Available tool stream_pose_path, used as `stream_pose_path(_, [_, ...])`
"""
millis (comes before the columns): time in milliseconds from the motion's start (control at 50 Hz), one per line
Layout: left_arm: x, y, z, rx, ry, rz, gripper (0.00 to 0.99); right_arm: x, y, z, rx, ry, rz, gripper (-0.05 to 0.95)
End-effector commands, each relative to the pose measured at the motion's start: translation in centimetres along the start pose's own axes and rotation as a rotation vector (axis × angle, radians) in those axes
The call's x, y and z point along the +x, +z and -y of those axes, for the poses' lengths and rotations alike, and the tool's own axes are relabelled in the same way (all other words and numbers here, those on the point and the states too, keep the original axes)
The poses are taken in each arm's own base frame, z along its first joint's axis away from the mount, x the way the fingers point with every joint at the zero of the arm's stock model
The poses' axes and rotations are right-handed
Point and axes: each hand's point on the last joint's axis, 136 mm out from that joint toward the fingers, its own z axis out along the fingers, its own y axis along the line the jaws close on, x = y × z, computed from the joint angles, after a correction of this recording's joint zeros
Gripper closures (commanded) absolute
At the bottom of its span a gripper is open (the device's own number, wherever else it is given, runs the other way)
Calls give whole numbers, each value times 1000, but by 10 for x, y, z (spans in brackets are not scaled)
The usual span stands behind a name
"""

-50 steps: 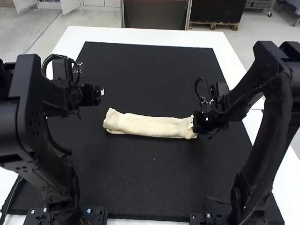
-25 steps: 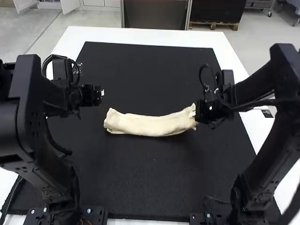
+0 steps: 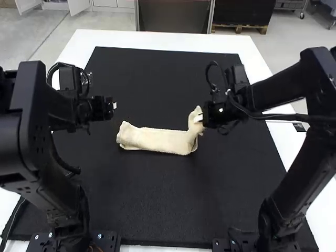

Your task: Fold the towel.

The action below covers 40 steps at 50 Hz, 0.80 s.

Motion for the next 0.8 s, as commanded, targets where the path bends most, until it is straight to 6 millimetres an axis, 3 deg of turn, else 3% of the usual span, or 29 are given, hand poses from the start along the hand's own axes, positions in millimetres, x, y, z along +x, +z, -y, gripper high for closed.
stream_pose_path(0, [-21, -11, -6, -13, -2, 63, 26, -8, 9, -22, -52, -10, -7, 923])
stream_pose_path(280, [-15, -18, -18, -45, -14, 57, 26, -11, 37, -55, -118, -84, -29, 923])
stream_pose_path(560, [-7, -26, -15, -48, -14, 71, 26, -23, 63, -102, -200, -165, -36, 923])
stream_pose_path(780, [-7, -29, -13, -45, -14, 88, 26, -30, 81, -128, -245, -205, -45, 923])
